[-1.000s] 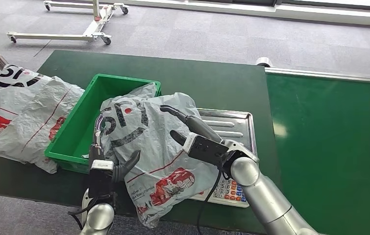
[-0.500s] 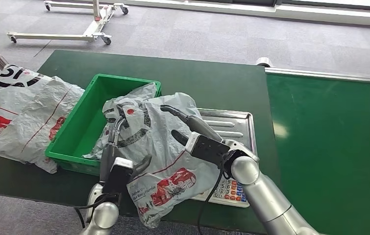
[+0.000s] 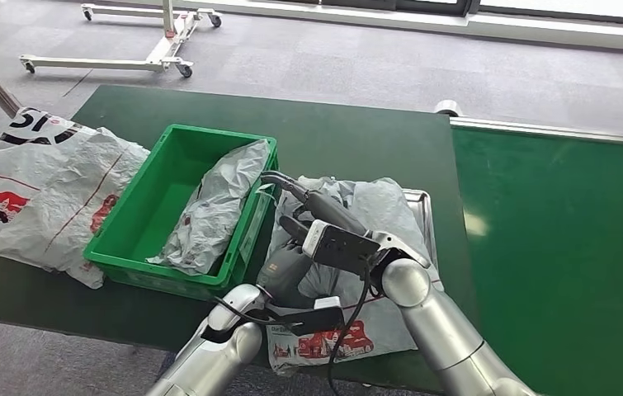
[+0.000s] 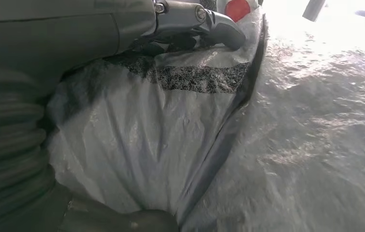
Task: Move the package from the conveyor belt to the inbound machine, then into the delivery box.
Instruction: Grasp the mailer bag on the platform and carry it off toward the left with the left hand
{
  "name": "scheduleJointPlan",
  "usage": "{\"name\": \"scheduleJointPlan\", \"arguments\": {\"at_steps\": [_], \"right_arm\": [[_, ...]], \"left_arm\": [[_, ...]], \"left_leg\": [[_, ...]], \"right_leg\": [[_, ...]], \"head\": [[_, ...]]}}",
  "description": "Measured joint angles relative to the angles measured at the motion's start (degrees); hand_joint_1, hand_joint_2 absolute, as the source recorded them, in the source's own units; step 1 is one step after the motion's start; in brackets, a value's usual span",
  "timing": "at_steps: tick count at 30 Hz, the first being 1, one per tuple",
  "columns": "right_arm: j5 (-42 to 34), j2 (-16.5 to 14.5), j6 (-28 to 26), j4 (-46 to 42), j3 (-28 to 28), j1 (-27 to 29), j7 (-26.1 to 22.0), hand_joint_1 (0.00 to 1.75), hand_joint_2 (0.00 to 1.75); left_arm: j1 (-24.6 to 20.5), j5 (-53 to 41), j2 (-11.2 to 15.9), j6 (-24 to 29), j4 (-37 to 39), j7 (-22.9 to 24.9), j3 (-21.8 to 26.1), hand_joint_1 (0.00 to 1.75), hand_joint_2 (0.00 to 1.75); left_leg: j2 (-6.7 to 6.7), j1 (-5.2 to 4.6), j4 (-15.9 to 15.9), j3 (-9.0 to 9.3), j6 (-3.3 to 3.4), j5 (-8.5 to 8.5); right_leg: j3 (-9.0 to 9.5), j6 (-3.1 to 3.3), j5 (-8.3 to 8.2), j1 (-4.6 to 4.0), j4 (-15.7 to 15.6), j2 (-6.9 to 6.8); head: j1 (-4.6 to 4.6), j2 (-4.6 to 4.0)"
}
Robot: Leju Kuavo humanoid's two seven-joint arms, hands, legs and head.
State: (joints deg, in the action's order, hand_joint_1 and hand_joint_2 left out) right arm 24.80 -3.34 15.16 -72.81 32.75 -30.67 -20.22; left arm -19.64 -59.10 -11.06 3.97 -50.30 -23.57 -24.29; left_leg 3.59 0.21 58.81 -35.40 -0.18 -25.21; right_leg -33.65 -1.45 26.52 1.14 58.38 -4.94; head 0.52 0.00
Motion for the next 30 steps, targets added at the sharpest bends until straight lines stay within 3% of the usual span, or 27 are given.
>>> {"name": "scheduleJointPlan", "arguments": {"at_steps": [2,6,10,15,23,30], "right_arm": [[0.0,0.0,0.0,0.0,0.0,0.0,0.0,0.0,0.0],[0.0,0.0,0.0,0.0,-0.1,0.0,0.0,0.0,0.0],[0.1,0.0,0.0,0.0,-0.1,0.1,0.0,0.0,0.0],[0.2,0.0,-0.2,0.0,-0.3,0.4,0.0,0.0,0.0],[0.5,0.1,-0.8,-0.4,-1.4,2.0,0.2,0.0,0.0],[0.7,0.2,-0.9,-0.8,-1.9,2.7,0.4,0.0,0.0]], "left_arm": [[-0.5,0.3,0.0,-0.2,0.7,0.0,-0.3,0.05,1.75],[-0.9,0.5,0.0,-0.5,1.5,-0.1,-0.8,1.75,1.75],[-1.0,1.2,0.1,-1.0,1.8,-0.3,-1.2,1.68,1.75],[-1.0,2.3,0.2,-0.5,1.9,-0.3,-1.2,1.75,1.75],[0.2,7.5,1.0,6.5,-1.5,-0.5,0.3,1.75,1.75],[1.0,8.2,1.8,7.1,-4.1,-0.6,1.5,1.75,1.75]], "left_leg": [[0.0,-0.01,0.0,0.01,0.06,0.04],[0.01,-0.04,0.0,0.03,0.16,0.15],[0.0,-0.05,0.0,0.03,0.2,0.21],[0.01,-0.05,0.0,0.03,0.18,0.24],[0.16,-0.04,0.0,0.0,0.1,0.29],[0.22,-0.03,0.0,-0.07,0.02,0.25]], "right_leg": [[0.02,-0.03,-0.05,0.02,0.0,0.0],[0.03,-0.09,-0.18,0.05,0.0,0.0],[0.04,-0.14,-0.23,0.06,0.0,-0.01],[0.04,-0.12,-0.3,0.06,0.0,0.01],[-0.12,-0.06,-0.38,0.03,0.0,0.19],[-0.23,0.01,-0.33,-0.02,0.0,0.22]], "head": [[0.0,0.0],[0.01,0.0],[0.0,0.0],[0.0,0.0],[0.0,0.0],[0.01,0.0]]}}
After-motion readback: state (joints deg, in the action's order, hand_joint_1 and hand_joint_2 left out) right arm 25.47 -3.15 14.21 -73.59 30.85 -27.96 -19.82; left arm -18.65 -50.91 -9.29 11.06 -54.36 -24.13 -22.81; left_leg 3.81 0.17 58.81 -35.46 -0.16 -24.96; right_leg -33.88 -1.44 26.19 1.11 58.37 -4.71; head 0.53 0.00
